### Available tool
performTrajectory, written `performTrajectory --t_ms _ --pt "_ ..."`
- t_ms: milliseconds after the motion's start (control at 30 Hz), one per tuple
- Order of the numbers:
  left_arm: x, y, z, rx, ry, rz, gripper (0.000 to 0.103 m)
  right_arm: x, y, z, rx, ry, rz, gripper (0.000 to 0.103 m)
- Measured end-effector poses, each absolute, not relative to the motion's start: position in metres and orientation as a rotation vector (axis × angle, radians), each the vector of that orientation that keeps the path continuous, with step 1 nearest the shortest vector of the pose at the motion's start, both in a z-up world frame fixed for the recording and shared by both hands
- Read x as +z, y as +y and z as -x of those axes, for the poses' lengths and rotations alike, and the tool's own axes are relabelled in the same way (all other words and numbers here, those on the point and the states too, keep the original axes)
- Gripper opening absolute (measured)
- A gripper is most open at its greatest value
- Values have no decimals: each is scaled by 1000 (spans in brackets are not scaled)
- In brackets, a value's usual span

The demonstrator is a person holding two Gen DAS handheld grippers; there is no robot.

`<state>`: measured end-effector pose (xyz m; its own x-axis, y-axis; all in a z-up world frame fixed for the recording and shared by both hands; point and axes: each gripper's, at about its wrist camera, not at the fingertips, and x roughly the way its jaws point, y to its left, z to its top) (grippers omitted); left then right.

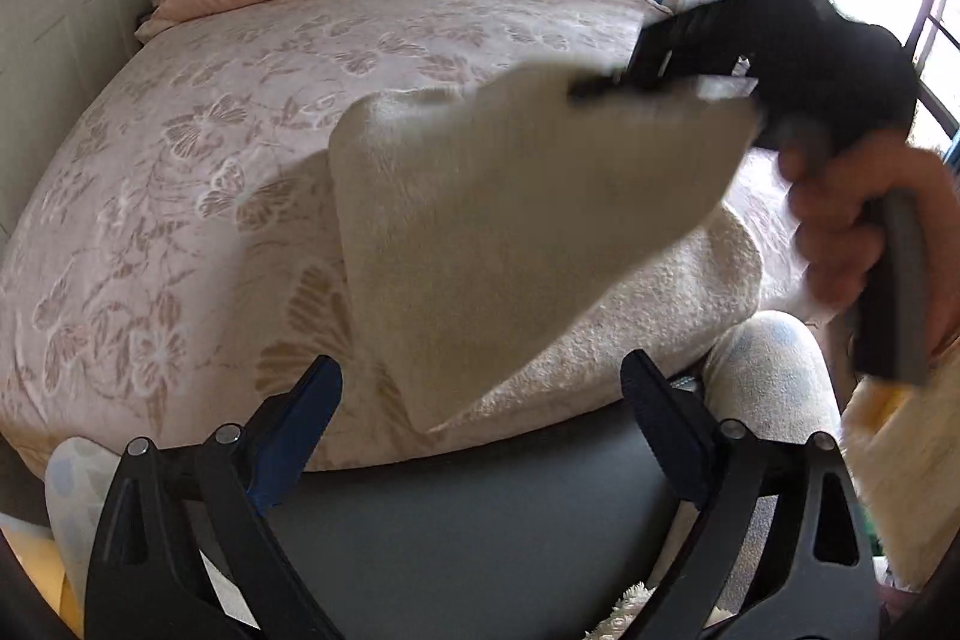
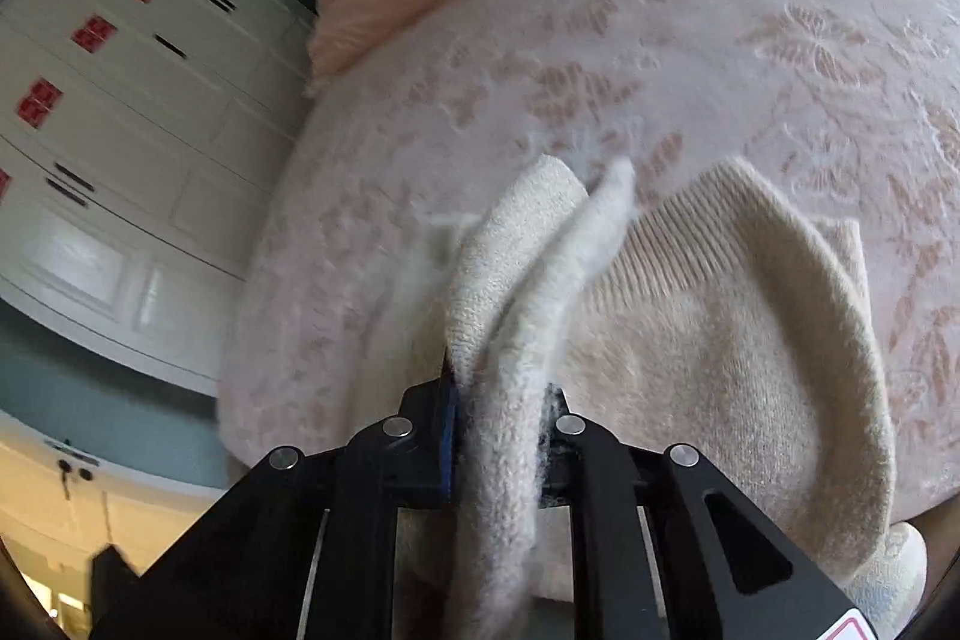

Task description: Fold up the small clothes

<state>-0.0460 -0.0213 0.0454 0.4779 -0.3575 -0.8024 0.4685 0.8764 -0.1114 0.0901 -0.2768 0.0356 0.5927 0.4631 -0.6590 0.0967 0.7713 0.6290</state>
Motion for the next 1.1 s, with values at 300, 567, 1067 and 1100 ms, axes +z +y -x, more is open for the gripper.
performTrajectory --t_ms 300,567,1067,1100 --pt "21 -44 42 -579 1040 -140 92 -38 -373 -35 0 1024 -774 16" --pt "19 -38 33 -533 1043 -110 92 -37 -372 -3 -34 950 -806 26" --pt "20 -71 34 -562 1028 -184 92 -47 -352 -27 -11 1050 -688 24" --pt "20 -71 35 -559 1029 -187 92 -48 -349 -35 25 1064 -688 12"
